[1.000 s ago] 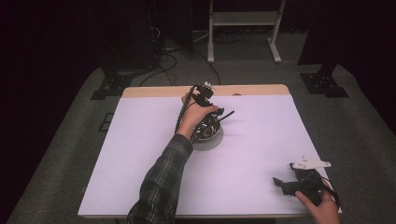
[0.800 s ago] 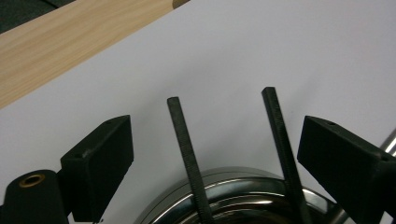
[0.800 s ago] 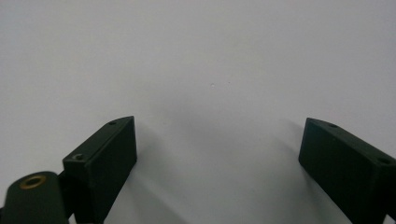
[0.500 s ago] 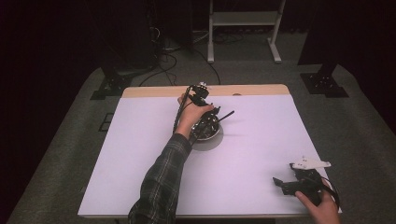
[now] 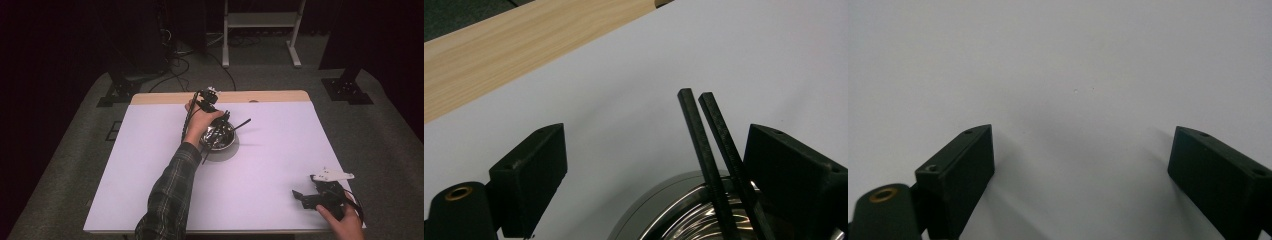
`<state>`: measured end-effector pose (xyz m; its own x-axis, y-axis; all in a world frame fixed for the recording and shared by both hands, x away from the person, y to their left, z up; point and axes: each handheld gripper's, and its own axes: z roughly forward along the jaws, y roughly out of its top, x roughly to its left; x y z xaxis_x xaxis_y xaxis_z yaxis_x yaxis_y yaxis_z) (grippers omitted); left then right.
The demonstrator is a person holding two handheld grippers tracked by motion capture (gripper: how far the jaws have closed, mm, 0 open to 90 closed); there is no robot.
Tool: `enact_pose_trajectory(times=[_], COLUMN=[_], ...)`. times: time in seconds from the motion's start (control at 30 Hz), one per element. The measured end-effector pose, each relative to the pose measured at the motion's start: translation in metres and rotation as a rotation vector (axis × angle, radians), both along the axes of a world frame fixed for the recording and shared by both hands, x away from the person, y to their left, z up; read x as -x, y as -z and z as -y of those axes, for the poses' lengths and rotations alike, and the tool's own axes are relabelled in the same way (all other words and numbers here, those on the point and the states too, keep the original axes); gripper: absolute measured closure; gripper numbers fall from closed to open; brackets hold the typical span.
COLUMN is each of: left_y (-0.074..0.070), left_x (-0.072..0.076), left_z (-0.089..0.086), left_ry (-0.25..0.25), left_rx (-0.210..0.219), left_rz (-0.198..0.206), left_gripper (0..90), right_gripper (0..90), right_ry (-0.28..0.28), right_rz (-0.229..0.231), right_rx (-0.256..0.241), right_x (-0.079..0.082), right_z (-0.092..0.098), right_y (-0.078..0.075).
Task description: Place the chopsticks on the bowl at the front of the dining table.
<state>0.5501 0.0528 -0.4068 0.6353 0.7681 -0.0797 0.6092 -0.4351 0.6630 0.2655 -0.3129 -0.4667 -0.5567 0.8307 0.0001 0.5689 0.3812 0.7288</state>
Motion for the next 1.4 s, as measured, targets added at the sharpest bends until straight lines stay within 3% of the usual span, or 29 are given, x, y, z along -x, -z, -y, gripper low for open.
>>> enact_pose_trajectory(times=[0.5,1.13,1.3,1.4], left_y=[-0.002,-0.005,-0.007,-0.006], left_x=[-0.002,-0.001,0.001,0.006], left_z=[-0.022,-0.051,-0.054,-0.053], left_ry=[-0.055,-0.111,-0.105,-0.094], left_rx=[0.019,0.014,0.008,0.031], left_rz=[-0.008,-0.014,-0.017,-0.020], left_gripper=[9.8,9.9,9.8,9.8], right_gripper=[10.0,10.0,10.0,10.0], right_ry=[0.000,0.000,0.000,0.000], right_rz=[0.000,0.000,0.000,0.000], right_rx=[0.000,0.000,0.001,0.001], right_x=[0.000,0.000,0.000,0.000], right_z=[0.000,0.000,0.000,0.000], right_y=[0.000,0.000,0.000,0.000])
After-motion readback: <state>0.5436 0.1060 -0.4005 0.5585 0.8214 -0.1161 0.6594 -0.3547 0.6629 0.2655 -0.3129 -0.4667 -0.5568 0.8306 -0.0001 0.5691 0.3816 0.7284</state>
